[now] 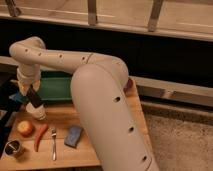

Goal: Place eraser in paper cup

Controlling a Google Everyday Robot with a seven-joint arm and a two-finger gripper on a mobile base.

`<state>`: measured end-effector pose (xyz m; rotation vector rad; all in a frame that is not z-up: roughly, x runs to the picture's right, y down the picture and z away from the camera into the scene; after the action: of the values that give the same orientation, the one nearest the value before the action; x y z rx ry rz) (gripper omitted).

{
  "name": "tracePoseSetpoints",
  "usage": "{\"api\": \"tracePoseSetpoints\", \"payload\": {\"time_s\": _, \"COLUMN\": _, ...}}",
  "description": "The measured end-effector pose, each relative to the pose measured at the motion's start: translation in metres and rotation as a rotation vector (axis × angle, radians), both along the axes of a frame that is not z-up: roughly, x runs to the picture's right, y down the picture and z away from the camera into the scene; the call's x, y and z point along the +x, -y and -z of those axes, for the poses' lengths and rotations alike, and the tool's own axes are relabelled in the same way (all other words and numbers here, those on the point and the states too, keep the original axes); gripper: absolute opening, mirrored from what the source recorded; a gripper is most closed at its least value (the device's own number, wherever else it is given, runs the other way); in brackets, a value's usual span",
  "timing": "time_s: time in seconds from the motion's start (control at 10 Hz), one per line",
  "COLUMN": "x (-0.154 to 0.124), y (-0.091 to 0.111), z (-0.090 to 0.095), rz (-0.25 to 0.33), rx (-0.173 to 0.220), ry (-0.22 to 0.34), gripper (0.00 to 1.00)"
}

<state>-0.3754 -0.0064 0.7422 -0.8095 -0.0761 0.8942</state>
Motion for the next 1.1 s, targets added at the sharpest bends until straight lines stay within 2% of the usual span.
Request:
{"api": "tracePoseSetpoints", "payload": {"time_s": 0.4, "x": 0.001, "y": -0.001, "z": -0.001, "rz": 0.002, "rx": 0.004, "ry": -0.005, "gripper": 0.00}}
{"api": "tracePoseSetpoints", "payload": {"time_s": 0.8, "x": -0.006, "y": -0.004, "z": -0.010, "rz": -0.035, "rx": 0.052, "ry": -0.007, "gripper": 0.00}}
{"api": "tracePoseSetpoints", "payload": {"time_s": 1.1, "x": -0.008, "y": 0.003, "z": -0.013, "rz": -0.092, "rx": 0.080, "ry": 0.008, "gripper": 0.00}}
